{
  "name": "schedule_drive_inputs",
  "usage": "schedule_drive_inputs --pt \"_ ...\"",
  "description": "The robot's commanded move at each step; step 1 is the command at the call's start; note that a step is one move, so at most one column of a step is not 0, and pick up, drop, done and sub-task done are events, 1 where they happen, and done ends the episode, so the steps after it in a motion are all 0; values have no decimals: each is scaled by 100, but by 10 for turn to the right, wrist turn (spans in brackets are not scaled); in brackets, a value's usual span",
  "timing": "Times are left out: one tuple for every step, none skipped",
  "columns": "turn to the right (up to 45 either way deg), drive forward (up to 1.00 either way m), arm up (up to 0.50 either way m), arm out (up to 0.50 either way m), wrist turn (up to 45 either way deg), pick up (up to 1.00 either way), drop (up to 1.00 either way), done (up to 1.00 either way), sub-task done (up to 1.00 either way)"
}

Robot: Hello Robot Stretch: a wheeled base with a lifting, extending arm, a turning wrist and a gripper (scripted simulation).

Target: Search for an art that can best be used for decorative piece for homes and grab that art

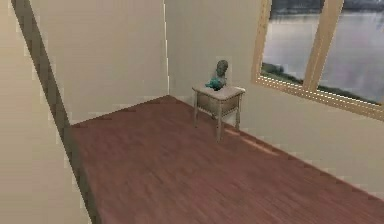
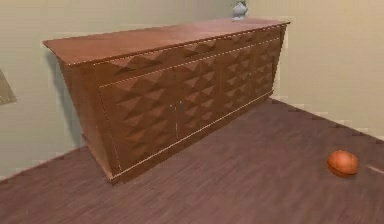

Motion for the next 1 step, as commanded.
schedule_drive_inputs --pt "60 0 0 0 0 0 0 0 0"
